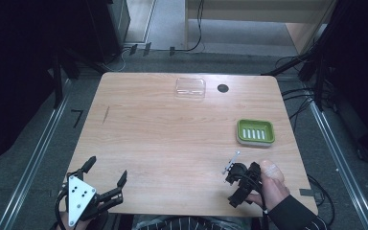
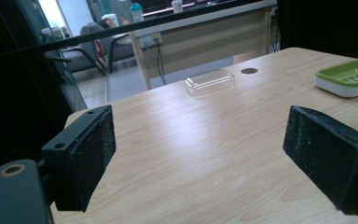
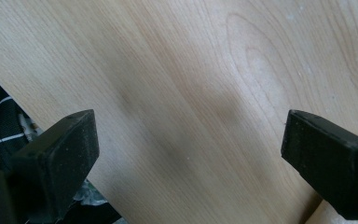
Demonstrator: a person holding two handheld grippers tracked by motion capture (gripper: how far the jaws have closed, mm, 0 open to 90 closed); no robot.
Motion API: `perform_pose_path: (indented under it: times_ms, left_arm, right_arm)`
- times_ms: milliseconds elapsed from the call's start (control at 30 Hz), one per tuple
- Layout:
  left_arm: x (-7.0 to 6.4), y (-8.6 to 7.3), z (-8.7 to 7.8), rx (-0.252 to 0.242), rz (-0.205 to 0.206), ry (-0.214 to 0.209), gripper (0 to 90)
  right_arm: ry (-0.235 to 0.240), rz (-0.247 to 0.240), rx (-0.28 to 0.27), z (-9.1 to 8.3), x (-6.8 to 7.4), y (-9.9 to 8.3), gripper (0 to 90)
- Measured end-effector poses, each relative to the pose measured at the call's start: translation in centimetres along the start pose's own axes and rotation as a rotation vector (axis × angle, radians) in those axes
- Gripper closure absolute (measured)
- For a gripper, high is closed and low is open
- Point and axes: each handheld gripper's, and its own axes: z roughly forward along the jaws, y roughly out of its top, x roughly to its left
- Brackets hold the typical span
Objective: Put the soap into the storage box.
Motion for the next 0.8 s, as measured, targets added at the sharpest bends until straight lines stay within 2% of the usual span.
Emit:
perform_pose_path:
  times_ms: [800]
  left_arm:
    - [0.0, 0.0, 0.0, -0.004, -0.005, 0.002, 9.6]
  right_arm:
    - [-0.022, 0.064, 0.008, -0.6, -2.0, -1.3, 3.9]
